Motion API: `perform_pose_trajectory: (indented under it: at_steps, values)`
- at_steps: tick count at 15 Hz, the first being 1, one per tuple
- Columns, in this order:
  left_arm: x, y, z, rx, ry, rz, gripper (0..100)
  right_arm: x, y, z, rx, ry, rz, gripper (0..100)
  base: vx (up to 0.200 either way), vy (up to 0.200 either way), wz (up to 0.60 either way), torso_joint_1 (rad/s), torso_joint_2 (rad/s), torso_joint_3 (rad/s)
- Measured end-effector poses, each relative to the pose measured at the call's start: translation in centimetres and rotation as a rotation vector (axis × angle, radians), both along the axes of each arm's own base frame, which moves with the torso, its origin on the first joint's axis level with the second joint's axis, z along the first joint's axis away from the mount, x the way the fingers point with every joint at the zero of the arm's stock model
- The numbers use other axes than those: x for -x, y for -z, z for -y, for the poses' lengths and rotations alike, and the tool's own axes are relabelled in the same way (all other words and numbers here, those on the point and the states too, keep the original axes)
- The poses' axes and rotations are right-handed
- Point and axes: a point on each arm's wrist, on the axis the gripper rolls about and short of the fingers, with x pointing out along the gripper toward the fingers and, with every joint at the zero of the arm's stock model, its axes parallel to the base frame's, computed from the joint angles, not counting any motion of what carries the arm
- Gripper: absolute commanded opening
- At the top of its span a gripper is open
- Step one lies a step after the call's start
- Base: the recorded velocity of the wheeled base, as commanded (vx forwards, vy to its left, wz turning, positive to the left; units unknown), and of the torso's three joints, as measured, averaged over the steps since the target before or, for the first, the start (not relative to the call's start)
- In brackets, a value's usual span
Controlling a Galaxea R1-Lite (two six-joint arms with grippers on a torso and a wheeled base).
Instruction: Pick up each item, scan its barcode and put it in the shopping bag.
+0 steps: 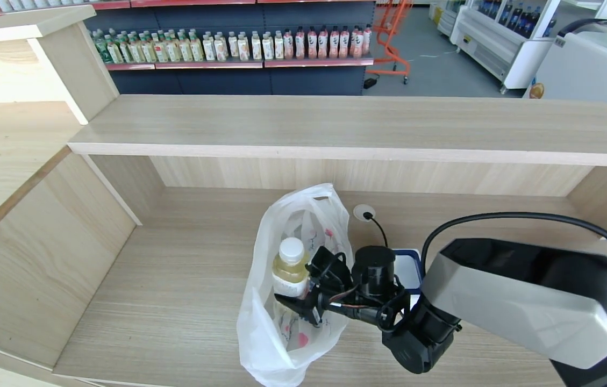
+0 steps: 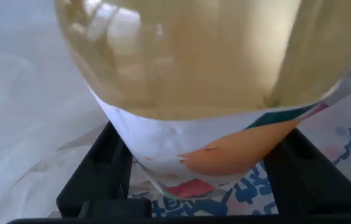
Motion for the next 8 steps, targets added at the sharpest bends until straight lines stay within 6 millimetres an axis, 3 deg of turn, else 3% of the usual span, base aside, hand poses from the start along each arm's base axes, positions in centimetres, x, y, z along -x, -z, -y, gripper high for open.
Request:
perform_pose_trajectory:
  at_steps: [3, 8]
  values:
    - [0.0, 0.0, 0.0, 0.0, 0.0, 0.0, 100, -0.2, -1.2, 0.1, -0.107, 0.03, -0.157, 100, 0.0, 0.0, 0.0, 0.0, 0.0, 0.0]
    - [0.0, 0.0, 0.0, 0.0, -0.001, 0.0, 100, 0.5, -7.8, 2.1, -0.224, 0.095, -0.407, 100, 0.0, 0.0, 0.0, 0.0, 0.0, 0.0]
